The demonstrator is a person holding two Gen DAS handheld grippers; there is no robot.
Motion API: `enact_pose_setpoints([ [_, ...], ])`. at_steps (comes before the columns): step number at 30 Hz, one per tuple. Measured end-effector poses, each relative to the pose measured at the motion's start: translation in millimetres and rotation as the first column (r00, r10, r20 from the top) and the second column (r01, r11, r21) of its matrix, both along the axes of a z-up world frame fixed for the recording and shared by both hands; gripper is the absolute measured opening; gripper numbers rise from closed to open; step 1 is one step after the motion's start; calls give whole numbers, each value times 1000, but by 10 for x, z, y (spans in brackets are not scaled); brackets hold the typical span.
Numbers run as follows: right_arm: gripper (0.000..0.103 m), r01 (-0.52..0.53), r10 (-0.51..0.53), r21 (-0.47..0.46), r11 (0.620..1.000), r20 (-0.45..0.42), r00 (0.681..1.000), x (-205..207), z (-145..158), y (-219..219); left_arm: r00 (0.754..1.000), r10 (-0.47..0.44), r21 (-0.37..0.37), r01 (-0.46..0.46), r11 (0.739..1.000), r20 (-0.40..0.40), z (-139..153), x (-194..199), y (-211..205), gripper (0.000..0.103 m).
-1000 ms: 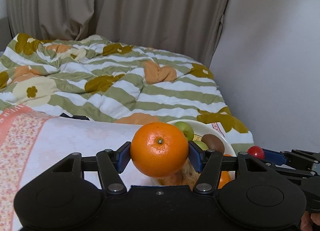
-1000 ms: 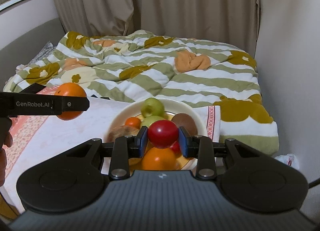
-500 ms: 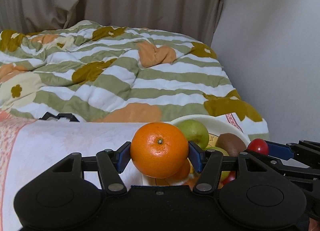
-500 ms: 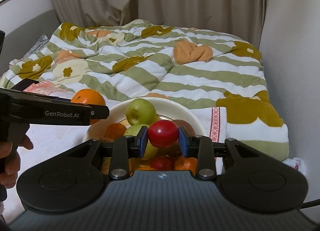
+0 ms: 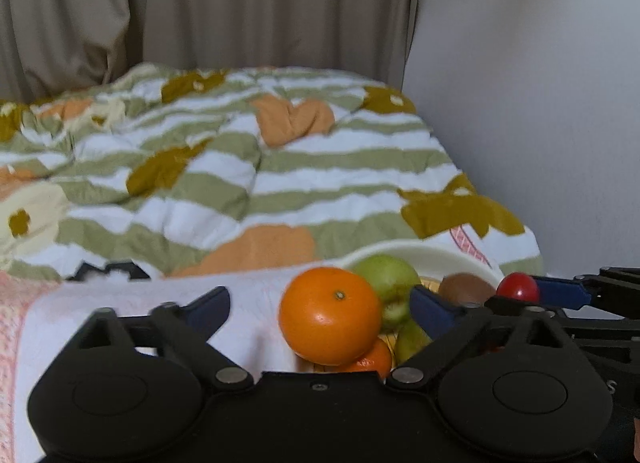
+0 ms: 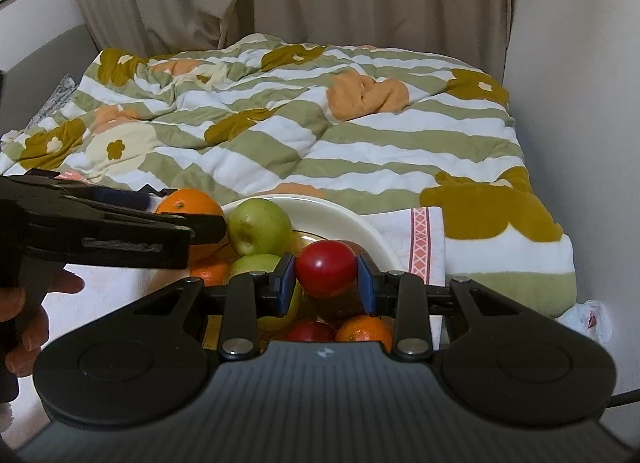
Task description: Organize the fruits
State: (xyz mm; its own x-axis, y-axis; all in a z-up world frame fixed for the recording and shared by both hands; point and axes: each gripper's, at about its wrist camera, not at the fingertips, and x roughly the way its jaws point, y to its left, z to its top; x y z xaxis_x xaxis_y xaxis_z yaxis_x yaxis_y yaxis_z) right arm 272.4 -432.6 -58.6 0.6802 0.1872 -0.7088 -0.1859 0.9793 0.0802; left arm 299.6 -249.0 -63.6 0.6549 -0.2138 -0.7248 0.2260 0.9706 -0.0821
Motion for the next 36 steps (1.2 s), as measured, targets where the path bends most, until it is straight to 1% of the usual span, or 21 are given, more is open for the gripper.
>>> enact_pose_setpoints([
  [5, 48, -9, 9, 6, 1000, 10, 1000, 36, 32, 21, 1000, 29, -18, -29, 999, -6, 88, -108, 136, 99],
  [10, 48, -51, 51, -4, 999, 22, 998, 115, 35, 86, 998, 62, -24, -62, 998, -15, 133, -259, 285, 99],
  [15, 48, -96, 96, -9, 995, 26, 995, 218, -47, 141, 995, 98, -34, -99, 995, -28, 152, -404, 423, 99],
  [19, 48, -117, 117, -10, 993, 22, 993, 266, -150, 135, 991, 134, -32, -134, 990, -16, 184, -511, 510, 99],
  [24, 50, -150, 150, -11, 989, 45, 988, 281, -214, 110, 983, 183, -28, -183, 983, -6, 202, -707, 579, 99],
  [25, 53, -159, 159, -4, 987, 51, 986, 276, -217, 103, 982, 191, -27, -191, 981, -7, 204, -748, 596, 99],
  [26, 65, -160, 160, -1, 987, 57, 985, 270, -215, 96, 980, 201, -26, -201, 979, -6, 211, -802, 608, 99],
  [27, 83, -157, 157, -2, 988, 65, 985, 264, -204, 96, 978, 206, -27, -206, 978, -3, 220, -849, 625, 99],
  [29, 102, -146, 147, -12, 989, 90, 985, 211, -164, 96, 976, 218, -24, -218, 976, 2, 244, -929, 642, 99],
  [33, 103, -134, 137, -27, 991, 104, 985, 89, -57, 121, 972, 233, -32, -233, 972, 10, 305, -1063, 680, 99],
  [36, 103, -122, 123, -22, 992, 117, 985, -45, 71, 140, 971, 236, -41, -235, 971, 33, 391, -1207, 733, 99],
])
